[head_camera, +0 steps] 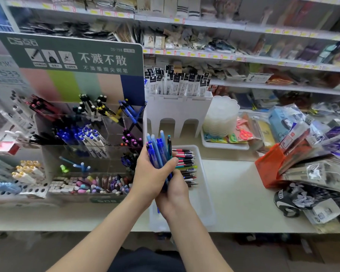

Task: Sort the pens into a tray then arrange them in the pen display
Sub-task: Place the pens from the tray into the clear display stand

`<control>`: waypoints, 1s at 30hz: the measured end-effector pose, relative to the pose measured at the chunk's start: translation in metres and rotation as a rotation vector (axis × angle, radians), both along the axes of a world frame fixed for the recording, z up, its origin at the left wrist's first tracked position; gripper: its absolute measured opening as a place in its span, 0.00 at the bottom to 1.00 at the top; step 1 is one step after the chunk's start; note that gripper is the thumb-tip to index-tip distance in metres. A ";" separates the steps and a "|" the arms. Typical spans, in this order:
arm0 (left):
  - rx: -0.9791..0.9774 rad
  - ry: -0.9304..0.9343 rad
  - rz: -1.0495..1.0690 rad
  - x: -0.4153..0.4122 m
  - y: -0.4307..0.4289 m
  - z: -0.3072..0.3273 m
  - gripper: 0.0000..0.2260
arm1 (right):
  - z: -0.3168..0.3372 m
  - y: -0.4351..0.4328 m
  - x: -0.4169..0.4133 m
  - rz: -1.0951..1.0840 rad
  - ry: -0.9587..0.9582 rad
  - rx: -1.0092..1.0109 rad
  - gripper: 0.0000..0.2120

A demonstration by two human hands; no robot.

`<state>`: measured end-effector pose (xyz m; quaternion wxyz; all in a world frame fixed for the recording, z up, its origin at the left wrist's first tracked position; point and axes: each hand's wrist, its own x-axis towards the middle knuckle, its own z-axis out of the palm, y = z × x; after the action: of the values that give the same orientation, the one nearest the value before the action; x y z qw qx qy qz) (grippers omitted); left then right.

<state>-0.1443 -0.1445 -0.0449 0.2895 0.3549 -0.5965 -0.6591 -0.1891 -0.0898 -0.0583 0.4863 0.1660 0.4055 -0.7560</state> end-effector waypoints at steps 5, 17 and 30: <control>-0.061 -0.038 -0.006 0.021 -0.018 0.005 0.15 | 0.005 -0.005 0.012 0.162 0.234 0.174 0.18; 0.002 -0.119 -0.245 0.101 -0.088 0.008 0.18 | 0.015 -0.062 0.043 0.118 1.000 0.226 0.10; -0.059 -0.236 0.005 0.169 -0.168 0.011 0.10 | 0.035 -0.127 0.093 -0.242 1.311 0.273 0.09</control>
<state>0.0244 -0.3126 -0.0343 0.2292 0.4228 -0.6445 -0.5944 -0.0960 -0.2164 -0.0238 0.0266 -0.2225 0.6867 -0.6915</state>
